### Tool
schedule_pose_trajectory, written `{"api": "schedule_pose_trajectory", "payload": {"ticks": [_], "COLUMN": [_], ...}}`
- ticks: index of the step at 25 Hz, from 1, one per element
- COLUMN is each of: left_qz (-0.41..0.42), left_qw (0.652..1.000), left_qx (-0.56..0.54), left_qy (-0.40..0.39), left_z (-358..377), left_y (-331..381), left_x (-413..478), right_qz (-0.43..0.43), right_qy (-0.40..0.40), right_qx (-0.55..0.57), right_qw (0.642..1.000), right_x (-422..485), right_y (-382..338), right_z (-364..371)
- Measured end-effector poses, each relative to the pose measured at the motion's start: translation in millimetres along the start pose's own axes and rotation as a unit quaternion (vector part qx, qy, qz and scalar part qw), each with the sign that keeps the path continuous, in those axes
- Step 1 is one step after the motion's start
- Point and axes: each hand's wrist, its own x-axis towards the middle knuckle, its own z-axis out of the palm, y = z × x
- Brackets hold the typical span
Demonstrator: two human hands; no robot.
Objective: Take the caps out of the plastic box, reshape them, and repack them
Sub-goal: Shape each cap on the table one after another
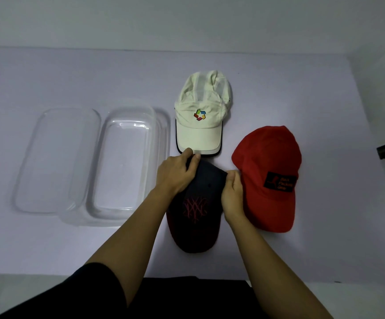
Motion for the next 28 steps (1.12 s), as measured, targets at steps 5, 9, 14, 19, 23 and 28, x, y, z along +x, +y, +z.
{"api": "schedule_pose_trajectory", "payload": {"ticks": [5,9,14,19,23,28], "left_qz": [-0.005,-0.002,-0.011,-0.078,-0.100,-0.119], "left_qw": [1.000,1.000,0.998,0.996,0.993,0.986], "left_qx": [0.007,0.017,0.061,0.002,-0.035,-0.110], "left_qy": [-0.007,-0.015,-0.023,-0.042,-0.045,-0.039], "left_z": [0,-1,-4,-8,-12,-12], "left_y": [-1,3,3,-1,-8,-8], "left_x": [5,7,5,8,9,11], "right_qz": [0.050,-0.012,0.007,0.029,0.035,0.042], "right_qy": [-0.038,-0.085,-0.082,-0.104,-0.111,-0.108], "right_qx": [-0.039,-0.079,-0.089,-0.078,-0.082,-0.074], "right_qw": [0.997,0.993,0.993,0.991,0.990,0.990], "right_x": [10,19,30,28,30,34], "right_y": [-8,-23,-27,-30,-33,-29], "right_z": [-4,7,9,8,9,7]}}
